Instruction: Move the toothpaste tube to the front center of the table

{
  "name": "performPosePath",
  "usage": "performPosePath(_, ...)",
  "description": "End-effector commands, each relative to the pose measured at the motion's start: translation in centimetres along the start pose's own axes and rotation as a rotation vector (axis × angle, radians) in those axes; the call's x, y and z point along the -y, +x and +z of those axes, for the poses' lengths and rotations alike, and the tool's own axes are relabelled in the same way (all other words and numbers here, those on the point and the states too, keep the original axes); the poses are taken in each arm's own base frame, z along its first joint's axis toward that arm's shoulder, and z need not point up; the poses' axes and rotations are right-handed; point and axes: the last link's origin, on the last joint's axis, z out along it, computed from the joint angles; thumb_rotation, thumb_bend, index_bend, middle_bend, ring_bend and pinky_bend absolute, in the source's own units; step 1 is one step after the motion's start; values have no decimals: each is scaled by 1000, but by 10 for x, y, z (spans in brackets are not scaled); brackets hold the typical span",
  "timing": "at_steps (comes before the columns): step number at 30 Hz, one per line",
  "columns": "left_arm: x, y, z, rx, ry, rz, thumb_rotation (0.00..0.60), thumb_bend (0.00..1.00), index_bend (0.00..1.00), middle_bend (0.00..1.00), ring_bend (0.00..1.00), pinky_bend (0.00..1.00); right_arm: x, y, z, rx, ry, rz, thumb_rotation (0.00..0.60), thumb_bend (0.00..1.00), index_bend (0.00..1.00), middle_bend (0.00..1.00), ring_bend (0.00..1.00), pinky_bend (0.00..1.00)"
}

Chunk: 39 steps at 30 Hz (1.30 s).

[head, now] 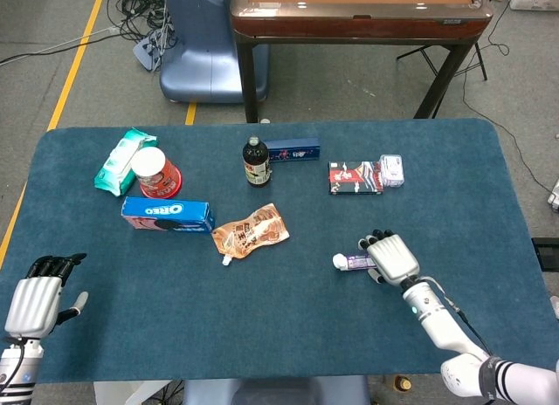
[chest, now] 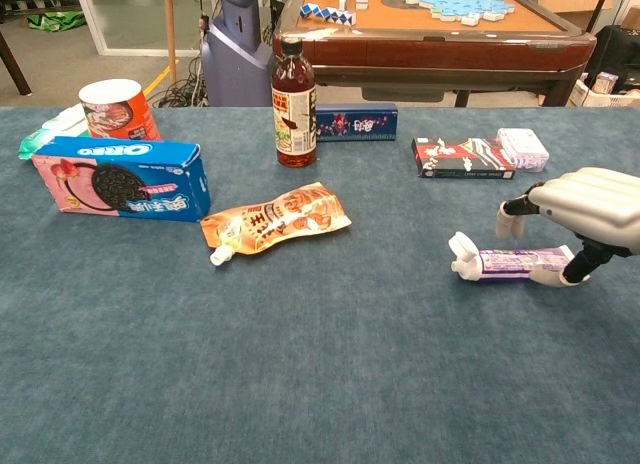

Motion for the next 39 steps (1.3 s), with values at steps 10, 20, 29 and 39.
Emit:
performPosePath(10,2,-1,-1,4,2,-5,600,270,210,295,216,131,6,-6,0,-8,0,-25,589,335,346,381,233,300)
performPosePath(20,5,-2,-2,3,4,-9,600,270,210,295,216,131,4,-11,1,8,-15,-26,600,343,387,409,254,300)
performPosePath(29,5,-3,-2,3,7,-10,600,271,210,295,216,131,2,-15,3,23,-24,-32,600,358,408,422,267,300)
performPosePath(39,7,-2,-2,-2,8,-9,600,271,210,295,216,131,3,-14,8,22,-21,-29,600,496,498,467,316,303)
